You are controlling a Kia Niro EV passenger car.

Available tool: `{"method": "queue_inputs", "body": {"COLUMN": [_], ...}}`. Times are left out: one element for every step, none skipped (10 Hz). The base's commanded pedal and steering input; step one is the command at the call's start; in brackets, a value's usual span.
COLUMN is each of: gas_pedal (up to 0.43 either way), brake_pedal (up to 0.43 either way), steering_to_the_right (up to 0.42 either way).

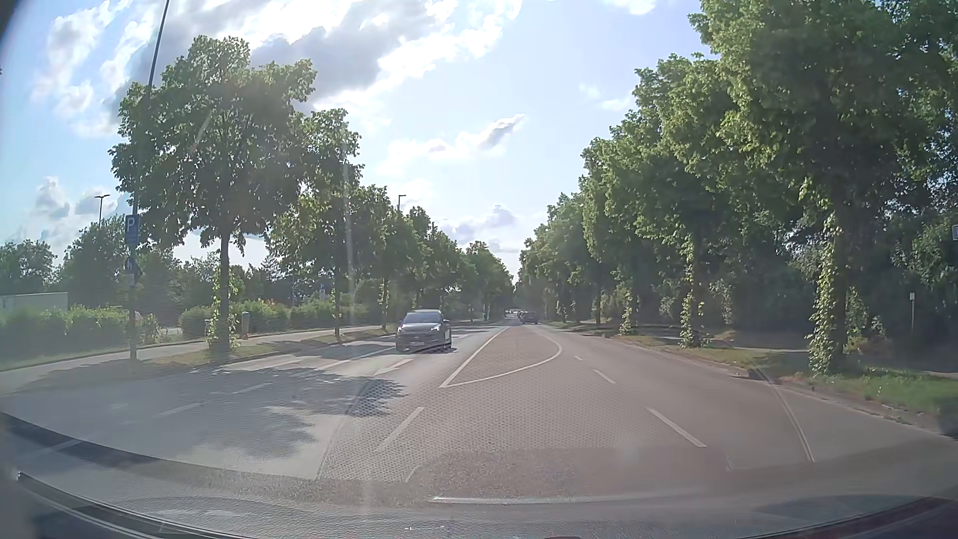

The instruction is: Follow the waypoints while adhering to traffic rules and regulations

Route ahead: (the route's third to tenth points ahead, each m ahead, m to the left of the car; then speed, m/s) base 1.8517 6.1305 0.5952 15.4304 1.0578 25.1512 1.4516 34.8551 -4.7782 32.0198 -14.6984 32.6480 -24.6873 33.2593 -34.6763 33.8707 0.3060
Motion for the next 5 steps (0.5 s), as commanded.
{"method": "queue_inputs", "body": {"gas_pedal": [0.0, 0.0, 0.0, 0.0, 0.0], "brake_pedal": [0.25, 0.25, 0.244, 0.25, 0.232], "steering_to_the_right": [-0.171, -0.188, -0.207, -0.221, -0.222]}}
